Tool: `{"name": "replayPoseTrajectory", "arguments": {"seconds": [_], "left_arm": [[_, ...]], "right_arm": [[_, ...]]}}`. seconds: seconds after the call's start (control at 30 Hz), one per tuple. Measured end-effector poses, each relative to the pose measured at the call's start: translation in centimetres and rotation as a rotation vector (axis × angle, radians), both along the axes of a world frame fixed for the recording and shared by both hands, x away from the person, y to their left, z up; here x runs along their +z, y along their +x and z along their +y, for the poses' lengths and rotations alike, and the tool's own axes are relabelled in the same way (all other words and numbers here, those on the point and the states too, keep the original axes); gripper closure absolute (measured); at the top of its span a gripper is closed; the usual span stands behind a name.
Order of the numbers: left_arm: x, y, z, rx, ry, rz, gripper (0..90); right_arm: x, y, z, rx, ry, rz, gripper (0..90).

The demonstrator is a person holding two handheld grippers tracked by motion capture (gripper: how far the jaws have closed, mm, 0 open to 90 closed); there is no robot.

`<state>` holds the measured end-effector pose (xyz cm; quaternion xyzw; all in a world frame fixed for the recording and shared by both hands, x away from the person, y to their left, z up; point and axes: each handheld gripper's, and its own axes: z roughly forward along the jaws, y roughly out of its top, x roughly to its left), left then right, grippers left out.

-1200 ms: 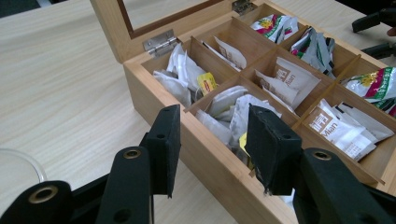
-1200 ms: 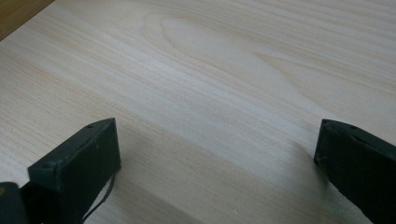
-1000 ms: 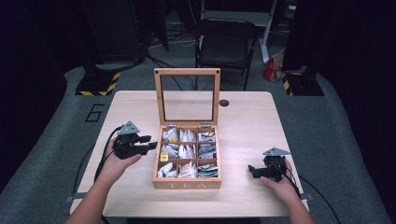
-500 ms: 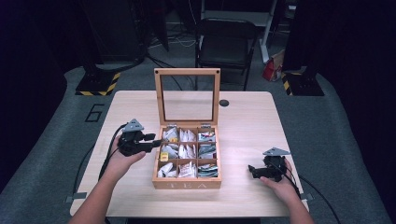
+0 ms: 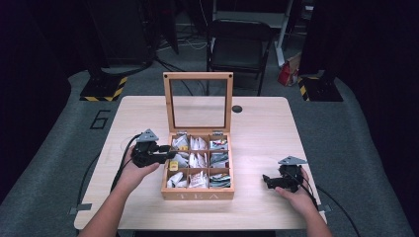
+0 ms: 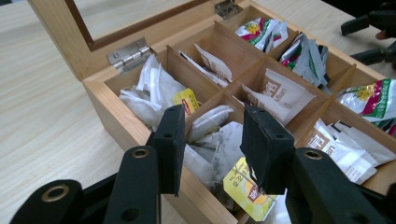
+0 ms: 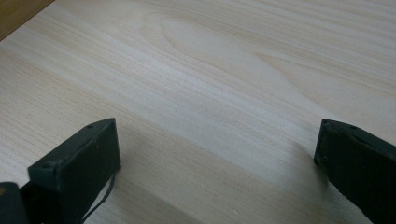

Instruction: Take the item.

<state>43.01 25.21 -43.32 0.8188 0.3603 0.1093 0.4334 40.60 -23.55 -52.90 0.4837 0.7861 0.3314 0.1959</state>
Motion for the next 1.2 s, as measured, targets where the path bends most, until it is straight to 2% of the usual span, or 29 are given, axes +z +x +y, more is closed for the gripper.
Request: {"name": "replayPoseTrajectory", "arguments": {"seconds": [0.1, 0.4, 0.57, 0.73, 0.9, 1.2], "left_arm": [[-0.2, 0.1, -0.3, -0.008, 0.022, 0.0, 59.8], [-0.6, 0.2, -0.8, -0.028, 0.022, 0.023, 63.8], [-1.0, 0.3, -1.1, -0.031, 0.012, 0.062, 65.5], [-1.0, 0.4, -1.1, -0.028, 0.005, 0.066, 69.8], [-1.0, 0.3, -1.2, -0.046, 0.02, 0.059, 72.6], [-0.5, -0.2, -1.5, -0.077, 0.009, 0.039, 85.0]], "right_arm": [[0.0, 0.0, 0.0, 0.0, 0.0, 0.001, 0.0], [0.0, 0.0, 0.0, 0.0, 0.0, 0.001, 0.0], [0.0, 0.0, 0.0, 0.0, 0.0, 0.001, 0.0], [0.0, 0.0, 0.0, 0.0, 0.0, 0.001, 0.0], [0.0, 0.0, 0.0, 0.0, 0.0, 0.0, 0.0], [0.0, 0.0, 0.0, 0.0, 0.0, 0.001, 0.0]]}}
